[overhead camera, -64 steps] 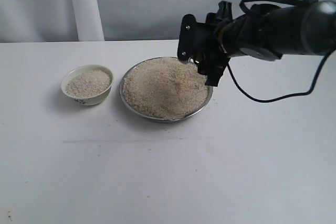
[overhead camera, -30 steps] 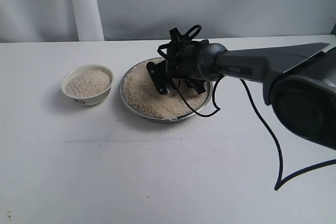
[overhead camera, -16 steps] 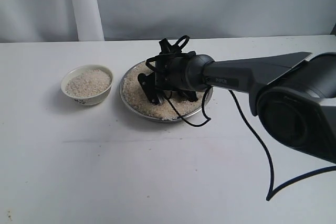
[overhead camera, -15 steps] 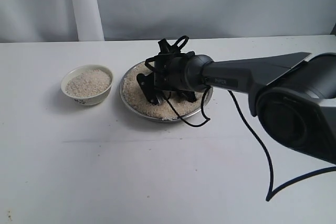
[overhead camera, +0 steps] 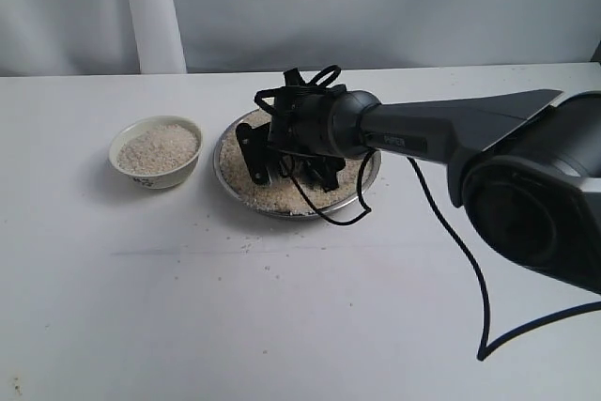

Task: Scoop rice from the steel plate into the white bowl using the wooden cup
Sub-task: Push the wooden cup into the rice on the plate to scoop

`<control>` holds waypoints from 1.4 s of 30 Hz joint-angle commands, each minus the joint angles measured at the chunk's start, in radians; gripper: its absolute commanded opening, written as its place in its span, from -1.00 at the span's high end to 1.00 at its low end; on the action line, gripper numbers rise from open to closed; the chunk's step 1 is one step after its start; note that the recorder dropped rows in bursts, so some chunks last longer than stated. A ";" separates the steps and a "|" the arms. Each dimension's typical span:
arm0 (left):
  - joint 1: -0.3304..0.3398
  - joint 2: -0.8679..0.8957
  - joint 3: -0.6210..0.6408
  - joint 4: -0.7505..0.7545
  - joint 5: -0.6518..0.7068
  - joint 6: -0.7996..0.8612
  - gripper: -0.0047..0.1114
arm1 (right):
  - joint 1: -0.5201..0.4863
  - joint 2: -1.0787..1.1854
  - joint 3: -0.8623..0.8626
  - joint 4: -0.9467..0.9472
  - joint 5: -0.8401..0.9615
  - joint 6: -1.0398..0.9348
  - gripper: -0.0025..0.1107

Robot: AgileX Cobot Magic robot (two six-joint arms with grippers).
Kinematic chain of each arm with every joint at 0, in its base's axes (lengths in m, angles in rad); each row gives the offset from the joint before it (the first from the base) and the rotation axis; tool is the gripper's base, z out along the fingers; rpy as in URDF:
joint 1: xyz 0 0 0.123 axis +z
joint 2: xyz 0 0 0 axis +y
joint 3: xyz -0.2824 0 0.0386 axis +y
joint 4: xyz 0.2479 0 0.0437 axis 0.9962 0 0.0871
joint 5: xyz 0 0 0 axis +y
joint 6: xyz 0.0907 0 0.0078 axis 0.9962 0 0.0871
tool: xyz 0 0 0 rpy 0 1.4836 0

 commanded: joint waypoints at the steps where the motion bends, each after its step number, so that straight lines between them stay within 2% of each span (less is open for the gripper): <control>1: -0.006 -0.003 -0.002 -0.003 -0.003 -0.003 0.92 | 0.005 0.019 0.008 0.147 -0.009 0.003 0.96; 6: -0.006 -0.003 -0.002 -0.003 -0.003 -0.003 0.92 | 0.005 0.018 0.008 0.263 -0.017 -0.080 0.96; 23: -0.006 -0.003 -0.002 -0.003 -0.003 -0.003 0.92 | 0.005 0.018 0.008 0.418 -0.091 -0.084 0.96; 28: -0.006 -0.003 -0.002 -0.003 -0.003 -0.003 0.92 | -0.021 0.013 0.008 0.430 -0.089 0.006 0.96; 34: -0.006 -0.003 -0.002 -0.003 -0.003 -0.003 0.92 | -0.083 -0.025 0.008 0.642 -0.099 -0.031 0.96; 42: -0.006 -0.003 -0.002 -0.003 -0.003 -0.003 0.92 | -0.163 -0.078 0.078 1.010 -0.141 -0.286 0.96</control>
